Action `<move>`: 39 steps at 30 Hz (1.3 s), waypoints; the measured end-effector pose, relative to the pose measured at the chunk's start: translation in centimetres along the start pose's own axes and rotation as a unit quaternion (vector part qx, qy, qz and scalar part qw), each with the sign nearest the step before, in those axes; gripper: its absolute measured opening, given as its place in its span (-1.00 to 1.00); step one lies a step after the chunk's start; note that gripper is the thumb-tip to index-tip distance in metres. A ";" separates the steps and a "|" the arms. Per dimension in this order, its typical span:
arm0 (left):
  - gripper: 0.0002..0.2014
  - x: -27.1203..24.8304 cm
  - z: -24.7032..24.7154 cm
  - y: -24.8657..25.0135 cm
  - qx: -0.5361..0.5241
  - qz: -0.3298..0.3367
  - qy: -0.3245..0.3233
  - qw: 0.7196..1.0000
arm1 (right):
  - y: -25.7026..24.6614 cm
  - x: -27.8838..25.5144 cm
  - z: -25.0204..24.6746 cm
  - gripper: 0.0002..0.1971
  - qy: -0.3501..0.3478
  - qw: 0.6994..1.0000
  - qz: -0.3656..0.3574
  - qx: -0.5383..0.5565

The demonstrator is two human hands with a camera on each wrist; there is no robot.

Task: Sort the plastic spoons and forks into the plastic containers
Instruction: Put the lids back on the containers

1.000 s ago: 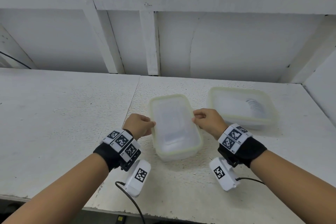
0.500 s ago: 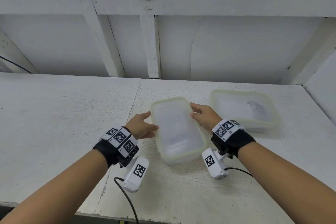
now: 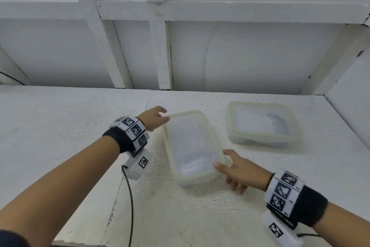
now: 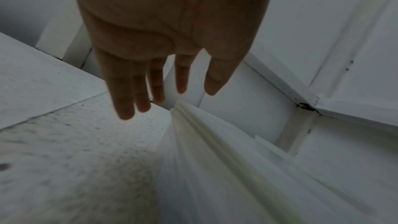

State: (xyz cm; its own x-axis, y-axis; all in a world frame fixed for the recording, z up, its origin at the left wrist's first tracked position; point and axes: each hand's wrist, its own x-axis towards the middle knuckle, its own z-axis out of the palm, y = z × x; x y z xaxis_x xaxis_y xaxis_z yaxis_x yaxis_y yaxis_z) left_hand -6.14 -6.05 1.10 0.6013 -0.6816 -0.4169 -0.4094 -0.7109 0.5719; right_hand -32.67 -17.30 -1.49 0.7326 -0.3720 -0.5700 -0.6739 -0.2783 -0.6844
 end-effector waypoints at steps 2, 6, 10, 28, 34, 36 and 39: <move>-0.55 1.2 0.0 1.0 -0.018 0.010 0.000 1.000 | 0.2 0.0 0.8 -0.43 -0.018 0.997 -0.002 0.077; -0.64 2.6 0.4 1.3 -0.033 0.005 -0.037 0.999 | -0.4 0.8 0.9 -0.61 0.005 0.987 -0.018 0.158; -0.76 3.2 -1.1 -0.9 -0.159 -0.046 -0.016 0.986 | -1.8 2.8 -0.6 -0.58 0.093 0.979 -0.027 0.179; -0.77 10.1 -6.0 -3.4 -0.378 -0.117 0.190 0.899 | -14.0 21.7 -7.6 -0.51 0.241 0.965 -0.075 0.077; -0.81 11.2 -5.3 -4.6 -0.352 -0.120 0.200 0.906 | -13.1 22.9 -7.4 -0.50 0.232 0.967 -0.083 0.069; -0.80 11.2 -5.3 -4.7 -0.355 -0.120 0.201 0.905 | -12.9 23.0 -7.3 -0.51 0.222 0.970 -0.086 0.052; -0.82 11.3 -5.5 -4.5 -0.350 -0.124 0.204 0.906 | -12.9 22.7 -7.4 -0.52 0.214 0.973 -0.084 0.024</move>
State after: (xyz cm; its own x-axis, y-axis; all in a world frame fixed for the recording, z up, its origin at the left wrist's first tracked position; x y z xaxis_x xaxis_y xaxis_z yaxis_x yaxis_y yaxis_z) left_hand 6.30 -9.60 -2.28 0.8774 -0.2929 -0.3800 0.2232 -0.4520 0.8637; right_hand -8.04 -28.75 -2.28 0.7176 -0.6626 -0.2146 -0.5360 -0.3287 -0.7776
